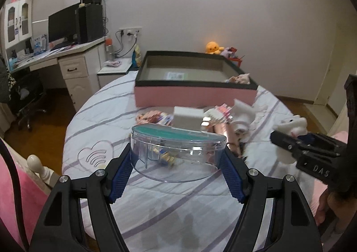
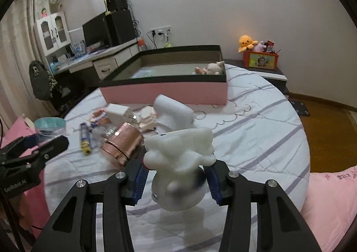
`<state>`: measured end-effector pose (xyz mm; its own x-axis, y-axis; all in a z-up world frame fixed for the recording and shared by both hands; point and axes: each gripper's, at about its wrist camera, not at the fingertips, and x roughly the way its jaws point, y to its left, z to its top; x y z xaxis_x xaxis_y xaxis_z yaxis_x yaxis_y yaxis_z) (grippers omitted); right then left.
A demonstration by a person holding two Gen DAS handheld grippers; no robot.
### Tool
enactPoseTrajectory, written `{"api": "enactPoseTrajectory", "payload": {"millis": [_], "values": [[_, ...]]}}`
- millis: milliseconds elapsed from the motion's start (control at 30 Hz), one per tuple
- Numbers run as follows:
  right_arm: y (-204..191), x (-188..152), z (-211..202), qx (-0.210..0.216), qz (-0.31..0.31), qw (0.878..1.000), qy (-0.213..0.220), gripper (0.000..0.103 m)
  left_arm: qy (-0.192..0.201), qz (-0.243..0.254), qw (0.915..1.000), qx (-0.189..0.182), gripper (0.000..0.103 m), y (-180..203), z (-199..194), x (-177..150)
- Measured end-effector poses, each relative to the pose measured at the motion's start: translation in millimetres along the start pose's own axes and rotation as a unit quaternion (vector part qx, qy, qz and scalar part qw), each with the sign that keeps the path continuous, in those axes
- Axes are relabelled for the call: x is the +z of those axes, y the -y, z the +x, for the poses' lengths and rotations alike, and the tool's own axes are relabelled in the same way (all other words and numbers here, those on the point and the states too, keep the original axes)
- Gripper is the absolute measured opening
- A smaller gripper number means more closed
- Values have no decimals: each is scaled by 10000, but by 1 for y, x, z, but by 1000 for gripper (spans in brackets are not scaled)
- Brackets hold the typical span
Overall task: Organize rigid objects
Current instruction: 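Carry the teal container and white figurine into the pink box with both tools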
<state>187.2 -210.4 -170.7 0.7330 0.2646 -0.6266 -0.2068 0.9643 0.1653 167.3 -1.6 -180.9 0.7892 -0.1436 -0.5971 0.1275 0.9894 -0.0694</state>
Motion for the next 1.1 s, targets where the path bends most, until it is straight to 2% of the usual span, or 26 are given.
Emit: {"api": "enactPoseTrajectory", "payload": {"millis": [333, 500, 600, 700, 867, 1000, 1100], "values": [[-20, 37, -19, 290, -195, 9981, 507, 48, 469, 176, 9986, -141, 75, 19, -8, 43], [-23, 63, -5, 375, -282, 9973, 564, 48, 412, 294, 9979, -414, 75, 15, 11, 72], [-22, 80, 8, 432, -330, 9971, 541, 48, 399, 315, 9982, -320, 75, 7, 32, 95], [-18, 100, 35, 461, -375, 9973, 440, 48, 300, 360, 9984, -305, 75, 2, 62, 117], [-7, 129, 81, 468, -292, 9983, 189, 48, -104, 321, 9988, -359, 75, -8, 117, 140], [2, 145, 122, 522, -189, 9983, -151, 48, -460, 273, 9986, -39, 75, -21, 159, 145], [3, 146, 147, 523, -198, 9974, -449, 48, -663, 159, 9977, -32, 75, -29, 177, 140]]}}
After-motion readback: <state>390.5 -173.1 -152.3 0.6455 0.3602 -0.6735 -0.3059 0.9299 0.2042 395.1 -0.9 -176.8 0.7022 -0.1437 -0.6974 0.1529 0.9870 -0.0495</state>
